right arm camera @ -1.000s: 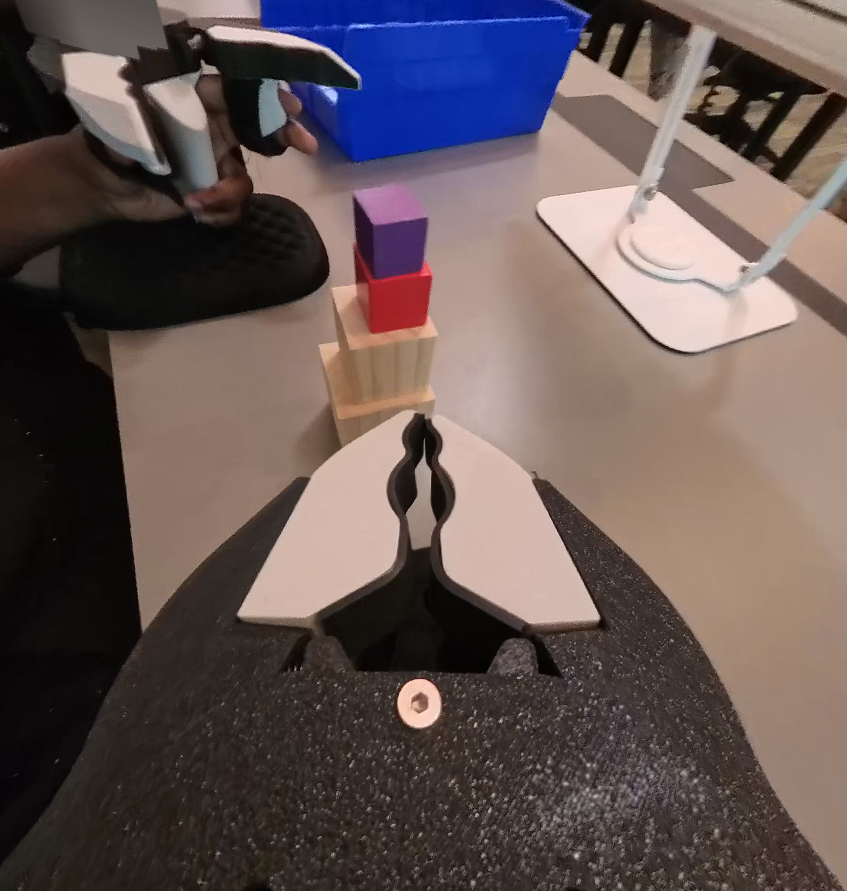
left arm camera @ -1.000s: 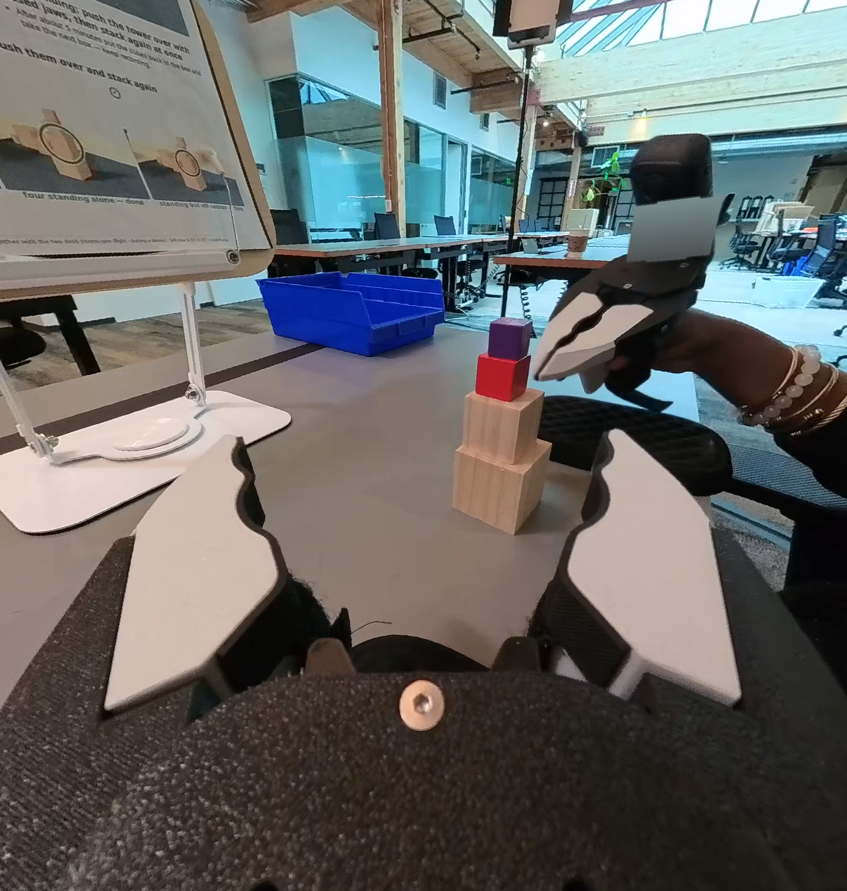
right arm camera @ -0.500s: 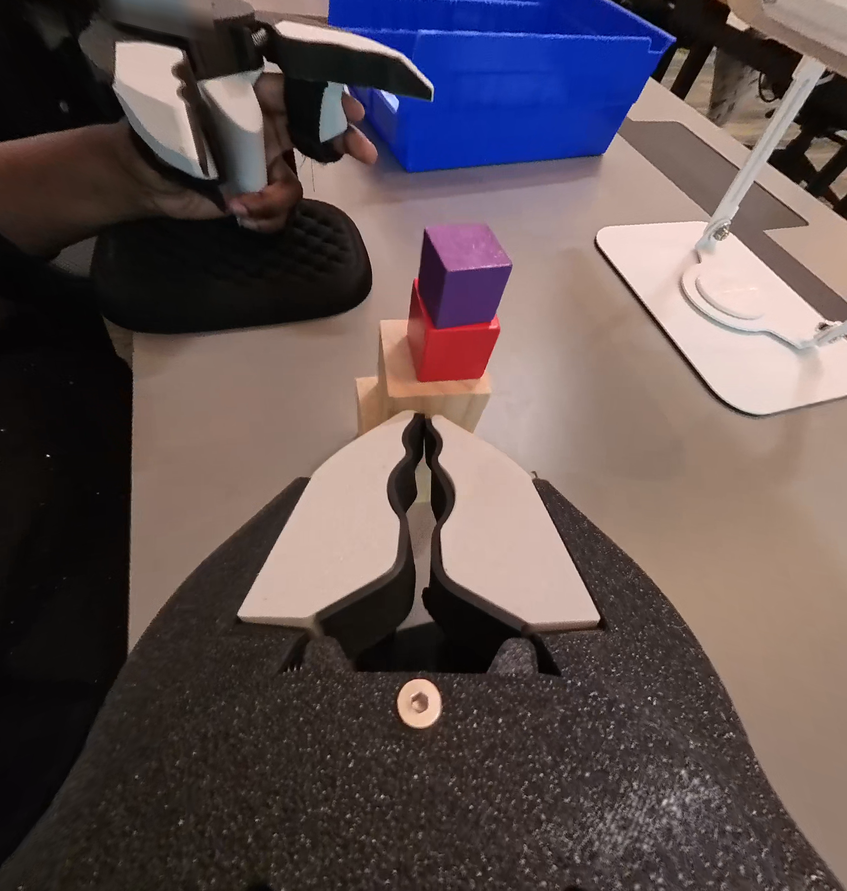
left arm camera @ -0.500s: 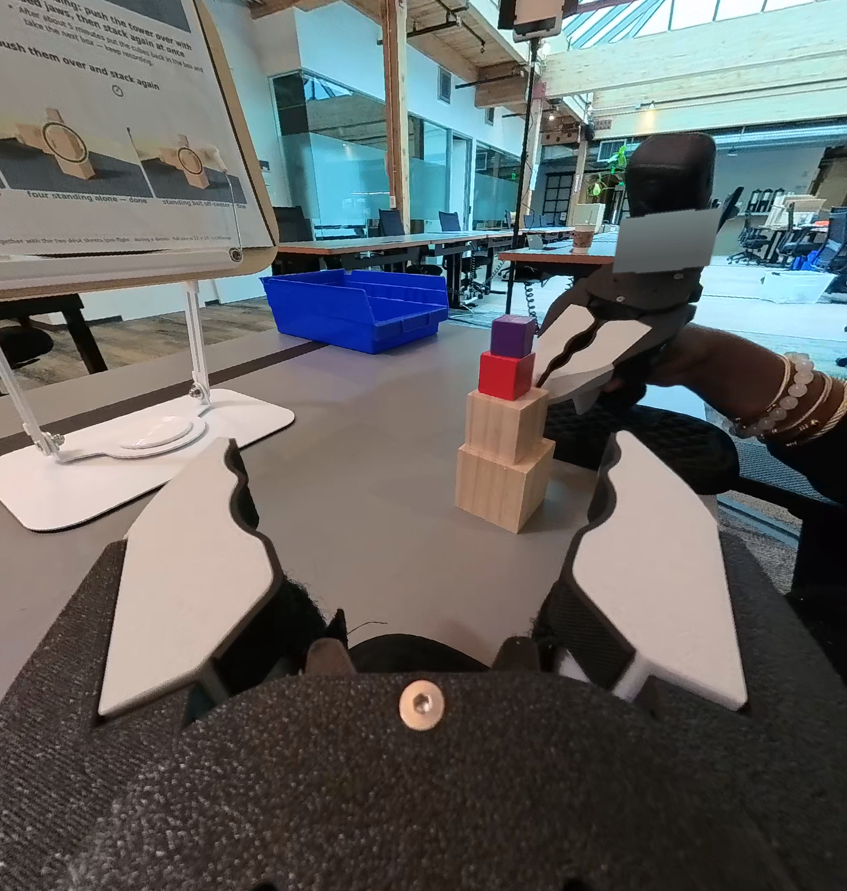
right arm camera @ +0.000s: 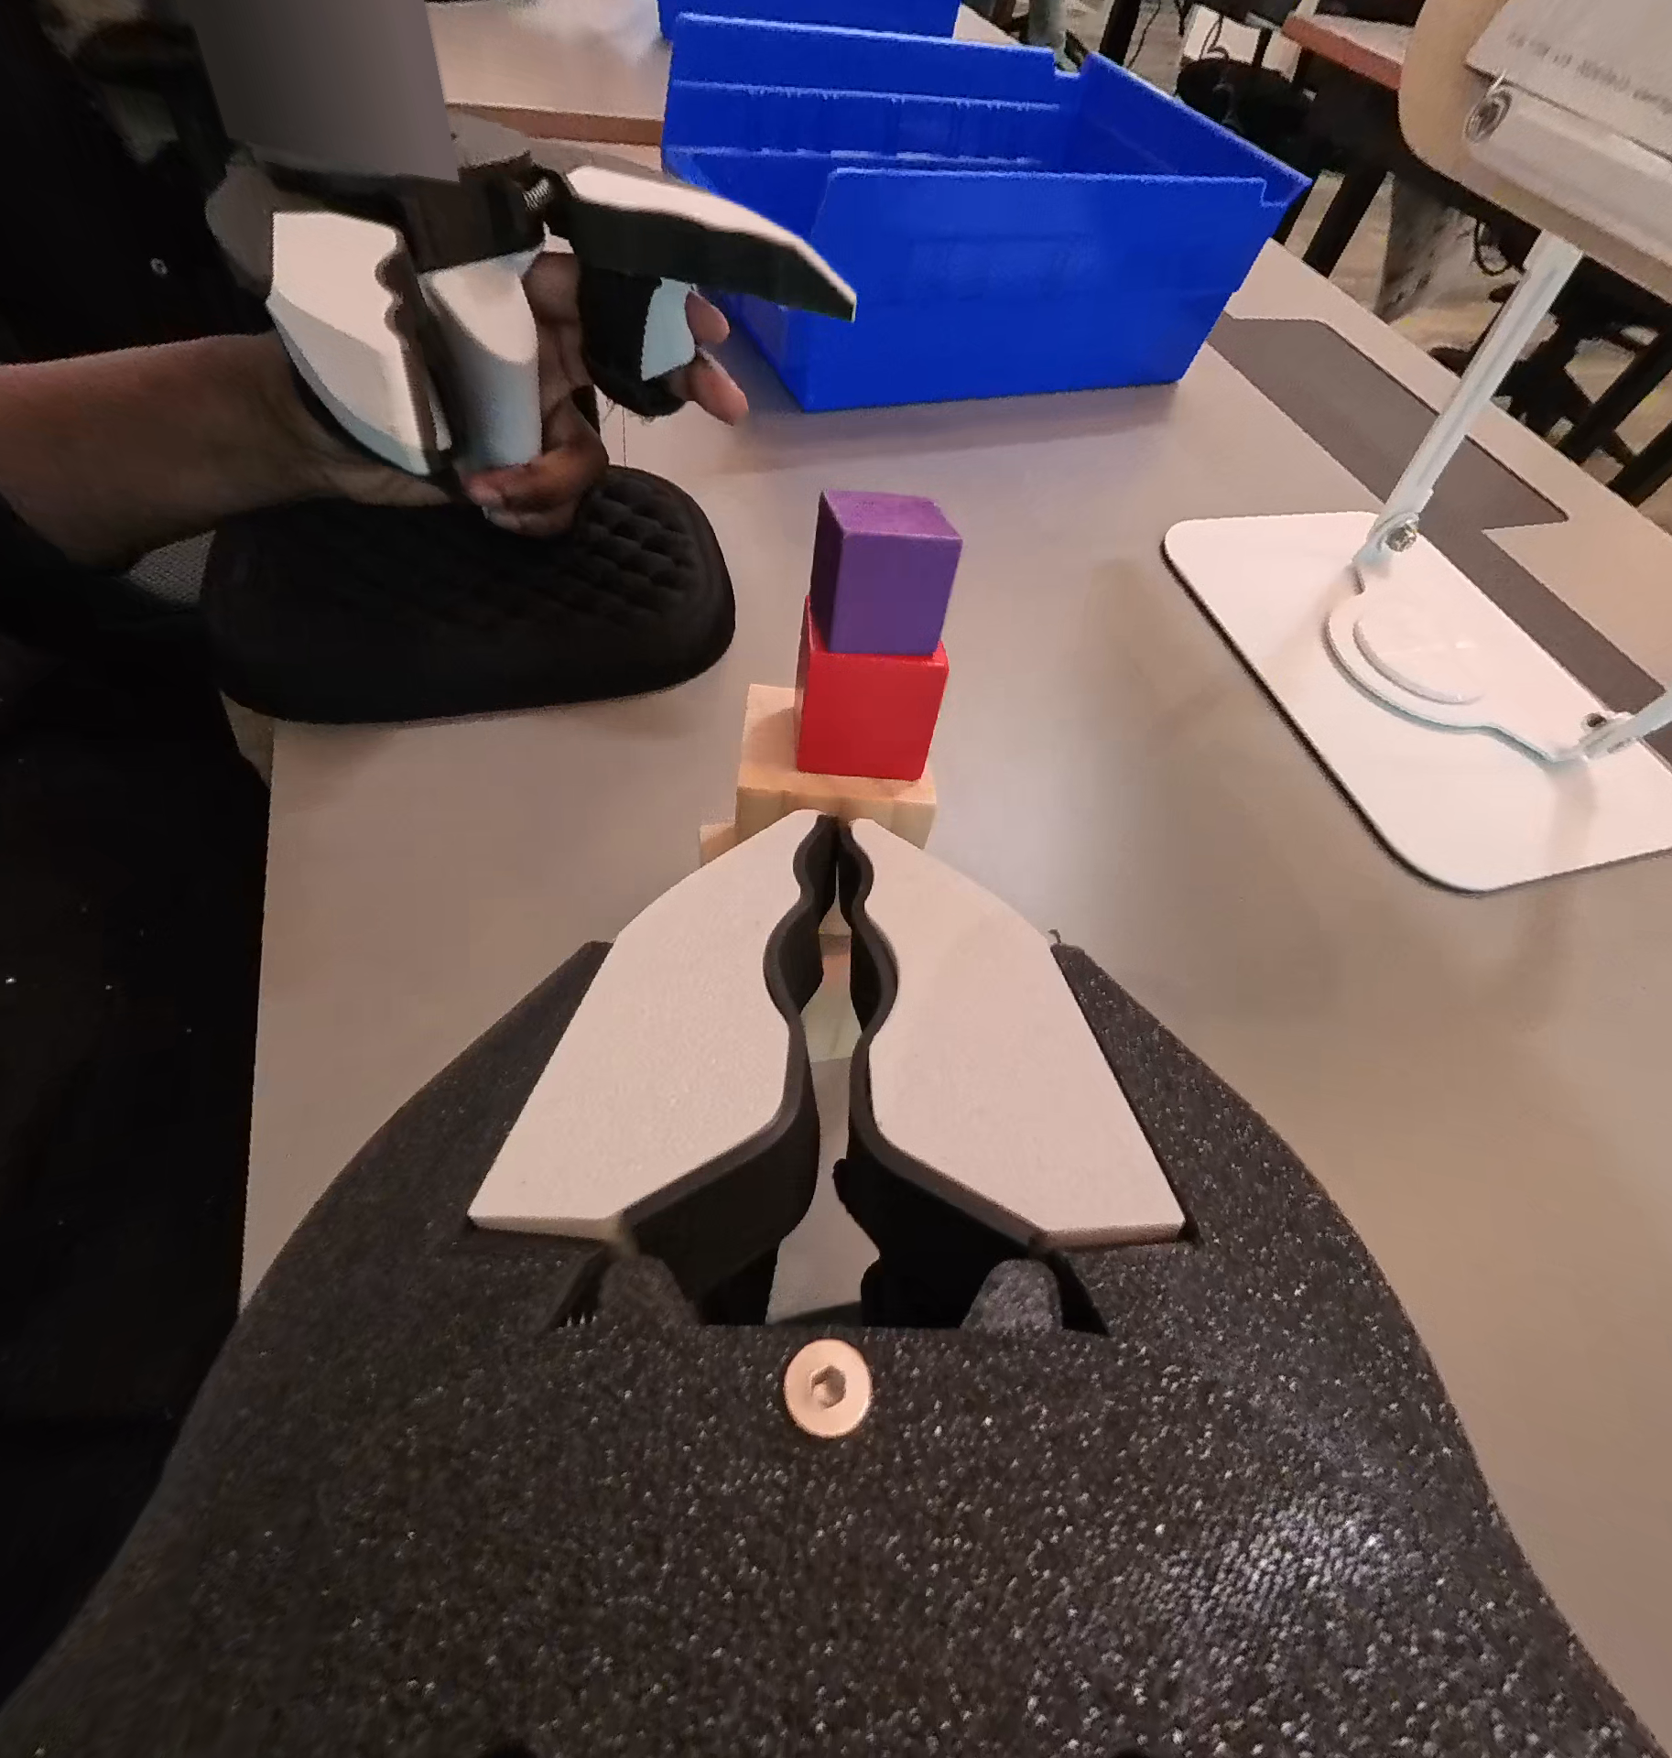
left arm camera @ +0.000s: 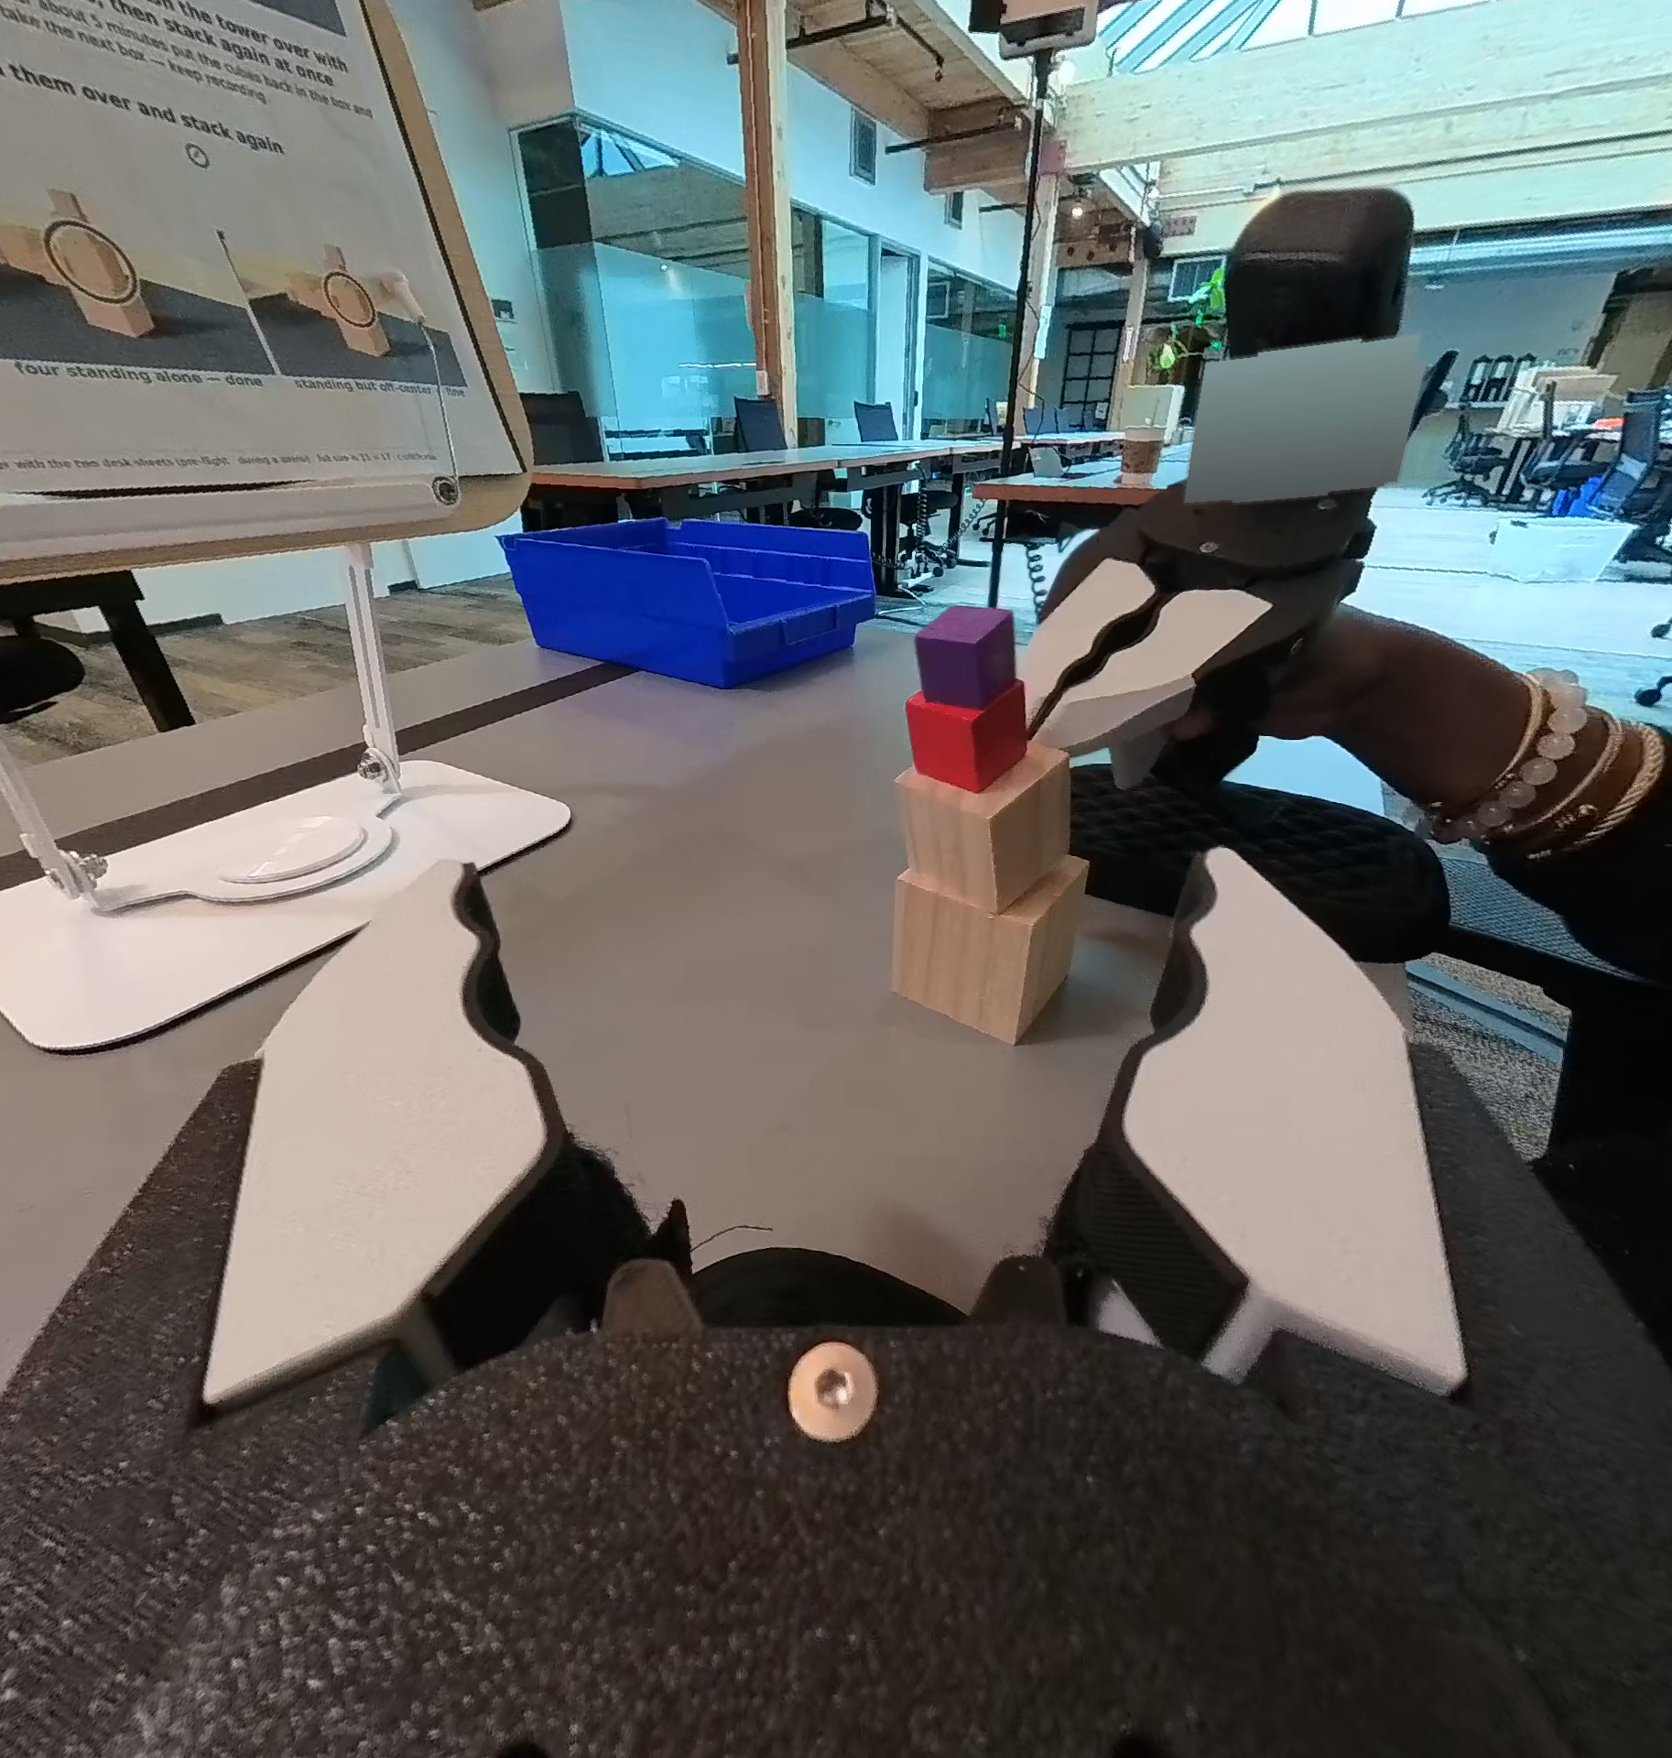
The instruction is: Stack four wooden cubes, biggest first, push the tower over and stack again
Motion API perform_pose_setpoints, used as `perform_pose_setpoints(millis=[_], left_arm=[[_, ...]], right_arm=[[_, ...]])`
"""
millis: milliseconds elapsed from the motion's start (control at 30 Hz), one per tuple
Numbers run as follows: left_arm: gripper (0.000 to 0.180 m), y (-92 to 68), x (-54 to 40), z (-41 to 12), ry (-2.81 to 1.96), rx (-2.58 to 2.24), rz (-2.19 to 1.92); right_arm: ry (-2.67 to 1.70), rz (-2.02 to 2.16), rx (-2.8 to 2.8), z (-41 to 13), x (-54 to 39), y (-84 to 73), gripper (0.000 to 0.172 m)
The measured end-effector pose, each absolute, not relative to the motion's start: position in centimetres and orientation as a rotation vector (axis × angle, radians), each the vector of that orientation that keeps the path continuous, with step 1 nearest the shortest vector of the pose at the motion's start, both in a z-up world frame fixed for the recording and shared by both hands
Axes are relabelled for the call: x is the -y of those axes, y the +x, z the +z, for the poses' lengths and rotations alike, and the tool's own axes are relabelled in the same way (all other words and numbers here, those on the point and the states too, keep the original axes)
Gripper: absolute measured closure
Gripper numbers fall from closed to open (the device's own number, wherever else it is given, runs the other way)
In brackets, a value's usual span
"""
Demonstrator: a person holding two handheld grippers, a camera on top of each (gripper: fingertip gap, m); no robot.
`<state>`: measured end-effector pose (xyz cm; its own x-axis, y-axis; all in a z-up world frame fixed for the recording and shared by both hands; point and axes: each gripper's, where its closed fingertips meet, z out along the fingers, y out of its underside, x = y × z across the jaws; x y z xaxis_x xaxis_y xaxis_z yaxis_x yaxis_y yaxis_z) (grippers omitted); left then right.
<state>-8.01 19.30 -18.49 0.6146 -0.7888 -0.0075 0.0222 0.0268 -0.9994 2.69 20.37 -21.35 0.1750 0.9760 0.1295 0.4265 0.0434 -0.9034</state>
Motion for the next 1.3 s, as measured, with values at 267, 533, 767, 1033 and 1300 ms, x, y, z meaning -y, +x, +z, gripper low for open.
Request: perform_pose_setpoints(millis=[267, 533, 767, 1033, 1300], left_arm=[[0.049, -8.1, -19.4, -18.5, -1.423, -0.692, -0.714], [0.050, -8.0, -19.3, -18.5, -1.414, -0.697, -0.709], [0.051, -8.0, -19.3, -18.5, -1.412, -0.698, -0.707], [0.053, -8.0, -19.2, -18.4, -1.404, -0.703, -0.711], [0.053, -8.0, -19.3, -18.4, -1.406, -0.700, -0.716]], right_arm=[[-1.507, 0.766, 1.393, -21.1, -20.6, 1.7, 0.172], [-1.496, 0.777, 1.393, -21.0, -20.6, 0.9, 0.172], [-1.478, 0.815, 1.407, -21.1, -20.3, -0.6, 0.172], [-1.341, 0.939, 1.380, -19.5, -18.9, -1.5, 0.154], [-1.387, 1.024, 1.315, -19.0, -19.5, 0.5, 0.098]])
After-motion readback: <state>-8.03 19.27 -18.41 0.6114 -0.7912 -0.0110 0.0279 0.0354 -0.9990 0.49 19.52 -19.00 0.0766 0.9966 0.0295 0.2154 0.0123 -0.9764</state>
